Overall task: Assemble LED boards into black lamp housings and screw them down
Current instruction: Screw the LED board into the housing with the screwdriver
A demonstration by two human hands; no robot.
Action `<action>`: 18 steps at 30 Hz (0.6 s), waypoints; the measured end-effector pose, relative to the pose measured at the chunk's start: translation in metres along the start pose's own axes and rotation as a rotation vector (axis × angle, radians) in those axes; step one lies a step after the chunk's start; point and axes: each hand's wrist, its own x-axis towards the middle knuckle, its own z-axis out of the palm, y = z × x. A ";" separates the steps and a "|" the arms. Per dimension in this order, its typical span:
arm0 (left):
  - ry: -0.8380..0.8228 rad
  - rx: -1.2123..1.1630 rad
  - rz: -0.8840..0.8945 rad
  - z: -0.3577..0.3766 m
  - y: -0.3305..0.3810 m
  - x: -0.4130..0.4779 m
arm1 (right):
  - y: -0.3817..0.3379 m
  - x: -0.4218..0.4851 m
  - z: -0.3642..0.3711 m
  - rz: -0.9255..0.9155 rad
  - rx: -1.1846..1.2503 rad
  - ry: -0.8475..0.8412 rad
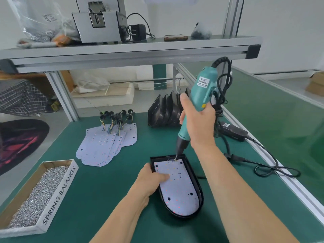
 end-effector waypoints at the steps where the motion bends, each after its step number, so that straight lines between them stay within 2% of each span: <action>1: 0.015 -0.035 -0.005 -0.002 0.000 0.000 | -0.002 0.007 -0.011 0.022 -0.023 0.003; 7: 0.117 -0.240 0.038 -0.032 0.004 0.001 | 0.035 0.016 -0.077 0.221 -0.182 0.169; 12: 0.161 -0.513 -0.003 -0.062 0.003 0.008 | 0.070 0.008 -0.114 0.418 -0.447 0.161; 15: 0.188 -0.630 -0.033 -0.079 -0.004 0.011 | 0.088 0.001 -0.131 0.432 -0.668 0.183; 18: 0.240 -0.795 0.028 -0.097 -0.018 0.013 | 0.095 0.001 -0.151 0.443 -0.769 0.323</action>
